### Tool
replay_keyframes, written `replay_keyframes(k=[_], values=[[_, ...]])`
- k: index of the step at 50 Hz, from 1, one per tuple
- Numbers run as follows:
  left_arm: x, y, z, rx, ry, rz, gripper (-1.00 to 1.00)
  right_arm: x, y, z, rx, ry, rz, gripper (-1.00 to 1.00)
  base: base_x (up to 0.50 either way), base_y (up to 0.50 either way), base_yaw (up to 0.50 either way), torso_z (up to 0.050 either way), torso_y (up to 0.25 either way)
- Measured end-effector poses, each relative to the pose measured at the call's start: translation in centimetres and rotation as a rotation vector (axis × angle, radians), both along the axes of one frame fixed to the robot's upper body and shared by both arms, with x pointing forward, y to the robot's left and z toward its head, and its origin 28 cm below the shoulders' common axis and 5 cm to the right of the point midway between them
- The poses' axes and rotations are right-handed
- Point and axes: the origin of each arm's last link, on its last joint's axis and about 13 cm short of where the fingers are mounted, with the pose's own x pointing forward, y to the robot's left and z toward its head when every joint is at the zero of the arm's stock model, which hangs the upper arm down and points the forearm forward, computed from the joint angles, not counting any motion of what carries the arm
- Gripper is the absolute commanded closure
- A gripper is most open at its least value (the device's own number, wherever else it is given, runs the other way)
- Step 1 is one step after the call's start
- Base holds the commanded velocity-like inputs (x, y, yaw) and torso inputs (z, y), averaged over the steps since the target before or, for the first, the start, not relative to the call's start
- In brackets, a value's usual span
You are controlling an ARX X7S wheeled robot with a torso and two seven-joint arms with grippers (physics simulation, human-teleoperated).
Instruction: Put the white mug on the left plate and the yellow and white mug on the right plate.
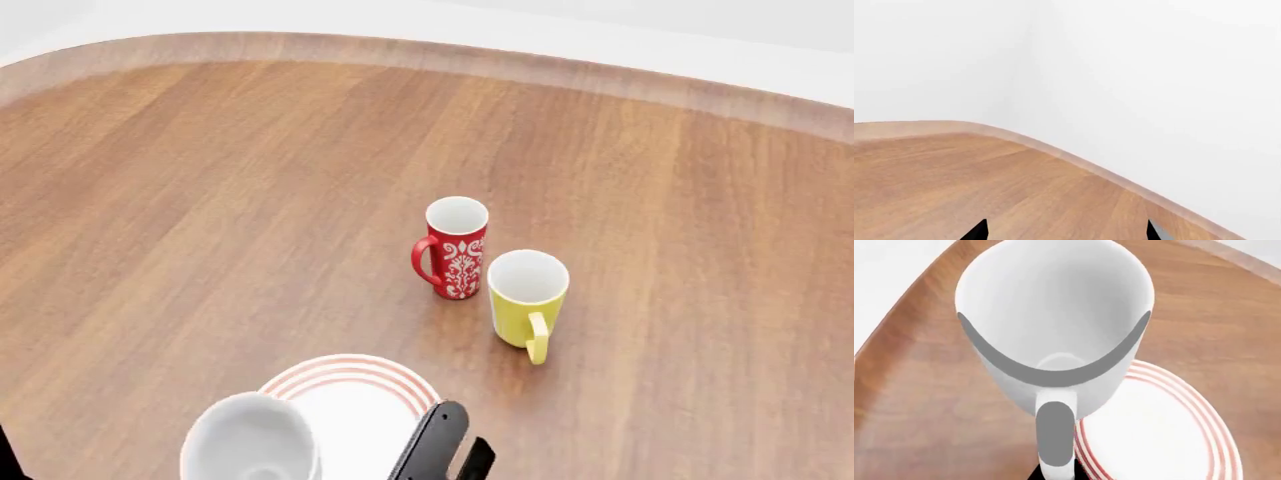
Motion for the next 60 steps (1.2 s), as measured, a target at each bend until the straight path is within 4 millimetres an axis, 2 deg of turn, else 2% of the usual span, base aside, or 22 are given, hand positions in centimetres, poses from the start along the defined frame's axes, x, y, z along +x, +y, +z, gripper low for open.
replay_keyframes(k=[17, 37, 60], values=[[0.0, 0.0, 0.1, 0.002, -0.003, -0.007, -1.0, 2.2, -0.7, 0.3, 0.048, 0.063, -0.172, 1.0, 0.0, 0.0, 0.0, 0.0, 0.001], [-0.5, -0.1, 0.3, -0.002, -0.01, -0.011, -1.0, 5.2, -1.6, -0.3, 0.089, 0.187, -0.306, 1.0, 0.0, 0.0, 0.0, 0.0, 0.0], [-0.8, -0.2, 0.5, -0.006, -0.017, -0.015, -1.0, 6.8, -1.2, -0.6, 0.07, 0.283, -0.302, 1.0, 0.0, 0.0, 0.0, 0.0, 0.0]])
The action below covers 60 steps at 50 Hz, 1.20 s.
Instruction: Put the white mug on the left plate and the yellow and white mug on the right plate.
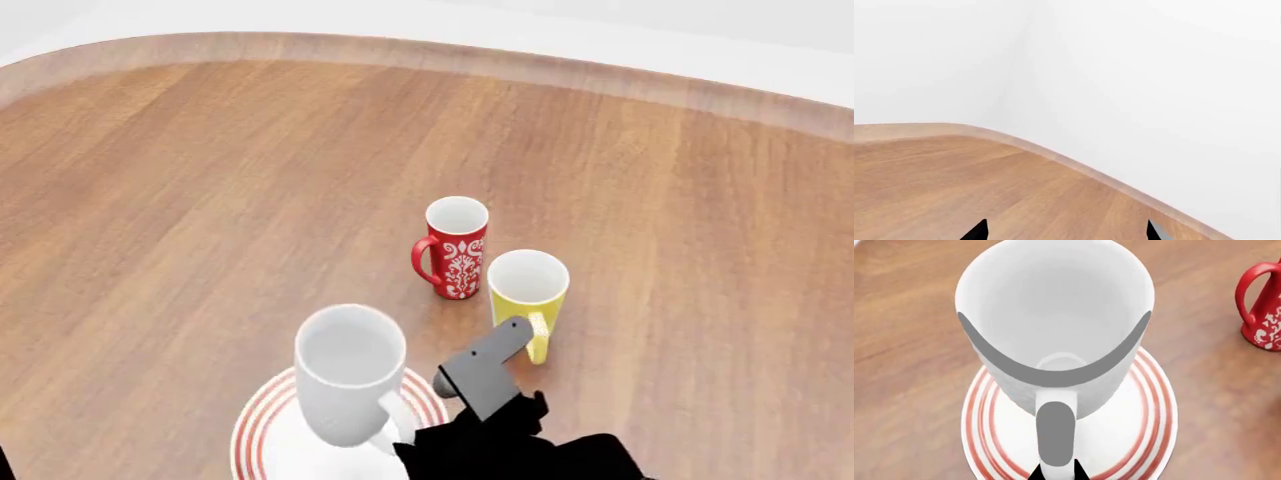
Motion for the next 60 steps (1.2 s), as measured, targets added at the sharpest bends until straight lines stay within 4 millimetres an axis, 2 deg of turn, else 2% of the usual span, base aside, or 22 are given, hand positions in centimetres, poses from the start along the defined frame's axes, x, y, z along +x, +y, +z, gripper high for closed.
replay_keyframes(k=[38, 39, 60], values=[[-0.59, -0.02, 0.35, -0.003, -0.013, -0.005, -1.0, 0.18, -0.07, -0.66, 0.01, 0.108, -0.041, 1.0, 0.0, 0.0, 0.0, 0.0, 0.0], [-0.59, -0.02, 0.35, -0.003, -0.013, -0.005, -1.0, 0.19, -0.06, -0.65, 0.01, 0.107, -0.041, -1.0, 0.0, 0.0, 0.0, 0.0, 0.0], [-0.62, -0.06, 0.45, -0.005, -0.018, -0.008, -1.0, 0.5, -0.22, -0.42, 0.053, 0.031, -0.063, -1.0, 0.0, 0.0, 0.0, 0.0, 0.0]])
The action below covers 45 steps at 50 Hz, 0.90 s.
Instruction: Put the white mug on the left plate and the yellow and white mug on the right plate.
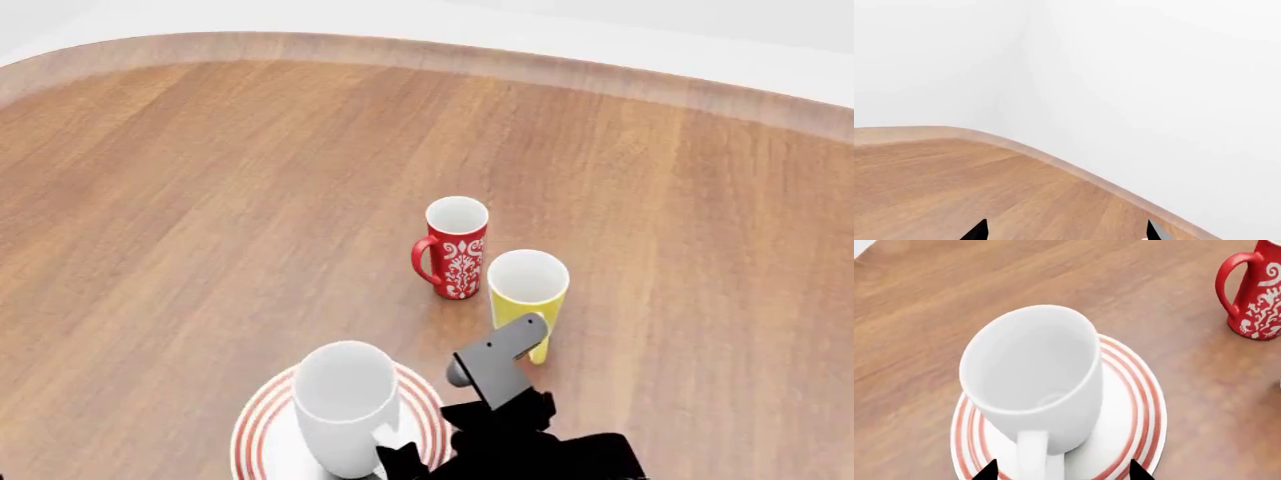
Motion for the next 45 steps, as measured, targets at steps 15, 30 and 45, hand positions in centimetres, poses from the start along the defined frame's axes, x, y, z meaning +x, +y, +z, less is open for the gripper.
replay_keyframes(k=[15, 30, 45], values=[[0.1, -0.1, 0.0, -0.004, -0.001, -0.005, -1.0, -0.8, -0.3, -0.3, 0.005, -0.149, 0.049, -1.0, 0.0, 0.0, 0.0, 0.0, 0.0], [0.0, -0.3, 0.0, -0.002, -0.005, -0.011, -1.0, -3.1, -0.5, 1.9, 0.018, -0.369, 0.044, -1.0, 0.0, 0.0, 0.0, 0.0, 0.0], [0.1, -0.4, 0.0, -0.003, -0.012, -0.012, -1.0, -4.3, -1.8, 4.9, 0.056, -0.547, -0.132, -1.0, 0.0, 0.0, 0.0, 0.0, 0.0]])
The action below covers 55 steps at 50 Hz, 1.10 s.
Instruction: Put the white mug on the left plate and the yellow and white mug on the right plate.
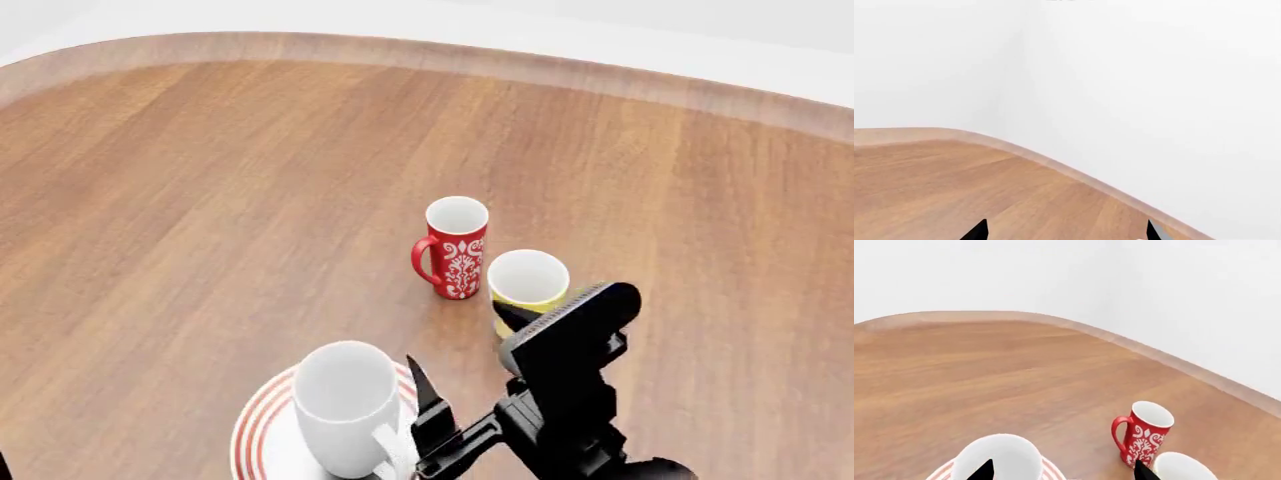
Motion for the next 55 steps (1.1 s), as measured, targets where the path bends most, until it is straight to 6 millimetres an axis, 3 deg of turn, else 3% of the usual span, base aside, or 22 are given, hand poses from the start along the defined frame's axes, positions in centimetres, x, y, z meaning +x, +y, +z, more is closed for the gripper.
replay_keyframes(k=[16, 30, 40, 55], values=[[-0.2, 0.1, 0.2, -0.003, -0.008, -0.001, -1.0, 0.8, -1.9, 3.0, 0.112, -0.034, -0.276, -1.0, 0.0, 0.0, 0.0, 0.0, 0.0], [-0.2, 0.2, 0.3, -0.007, -0.005, -0.002, -1.0, 3.1, -3.5, 3.2, 0.112, 0.149, -0.51, -1.0, 0.0, 0.0, 0.0, 0.0, 0.0], [0.0, 0.0, 0.2, -0.008, -0.001, -0.003, -1.0, 5.0, -4.1, 2.7, 0.096, 0.253, -0.575, -1.0, 0.0, 0.0, 0.0, 0.0, 0.0], [-0.1, -0.2, 0.0, 0.003, 0.003, 0.0, -1.0, 6.0, -3.6, 2.5, 0.039, 0.293, -0.54, -1.0, 0.0, 0.0, 0.0, 0.0, 0.0]])
